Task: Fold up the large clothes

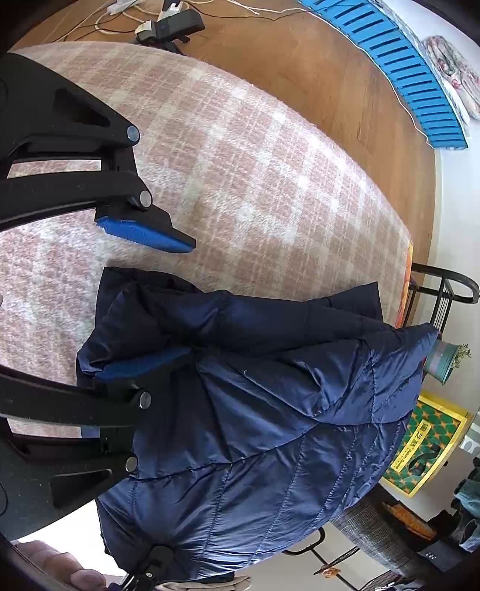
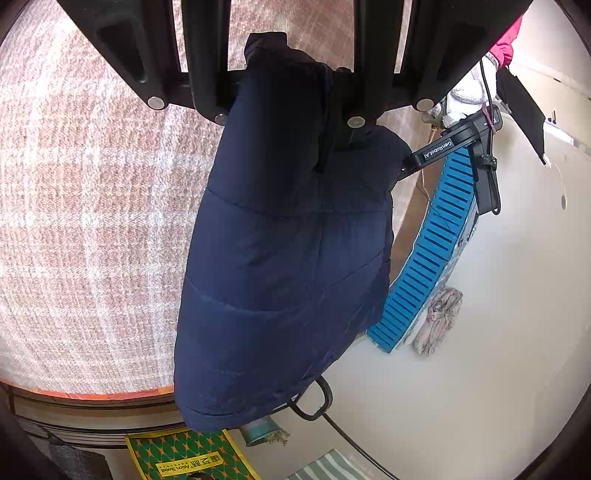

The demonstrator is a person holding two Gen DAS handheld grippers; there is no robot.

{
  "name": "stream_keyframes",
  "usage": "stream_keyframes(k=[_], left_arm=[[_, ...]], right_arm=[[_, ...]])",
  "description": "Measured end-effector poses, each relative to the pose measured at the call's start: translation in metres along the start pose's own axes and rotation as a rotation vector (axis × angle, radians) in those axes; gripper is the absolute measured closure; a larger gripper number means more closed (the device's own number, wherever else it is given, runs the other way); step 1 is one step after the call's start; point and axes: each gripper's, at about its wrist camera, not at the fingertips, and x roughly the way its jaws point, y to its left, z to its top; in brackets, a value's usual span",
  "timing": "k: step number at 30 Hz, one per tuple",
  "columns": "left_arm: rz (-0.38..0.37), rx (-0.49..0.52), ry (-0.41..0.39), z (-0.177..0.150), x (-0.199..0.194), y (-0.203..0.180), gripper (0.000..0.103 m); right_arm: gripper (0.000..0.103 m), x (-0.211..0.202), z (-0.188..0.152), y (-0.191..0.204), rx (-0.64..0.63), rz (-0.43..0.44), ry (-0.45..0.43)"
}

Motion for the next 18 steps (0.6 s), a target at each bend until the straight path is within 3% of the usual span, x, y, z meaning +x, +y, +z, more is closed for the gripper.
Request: stream_keyframes(k=[5, 11, 18], left_arm=[[-0.054, 0.075, 0.022, -0.043, -0.025, -0.024, 0.052], [-0.135, 0.187, 0.051, -0.11, -0.057, -0.062, 0.052], [-0.146, 0.277, 0.058, -0.15, -0.079, -0.099, 0.052]], right_arm=[[0.08, -0.046, -0.026, 0.0, -0.035, -0.037, 0.044], [0.08, -0.107, -0.08, -0.026, -0.024, -0.074, 0.076], [0.08, -0.151, -0.13, -0.047, -0.014, -0.148, 0.07]])
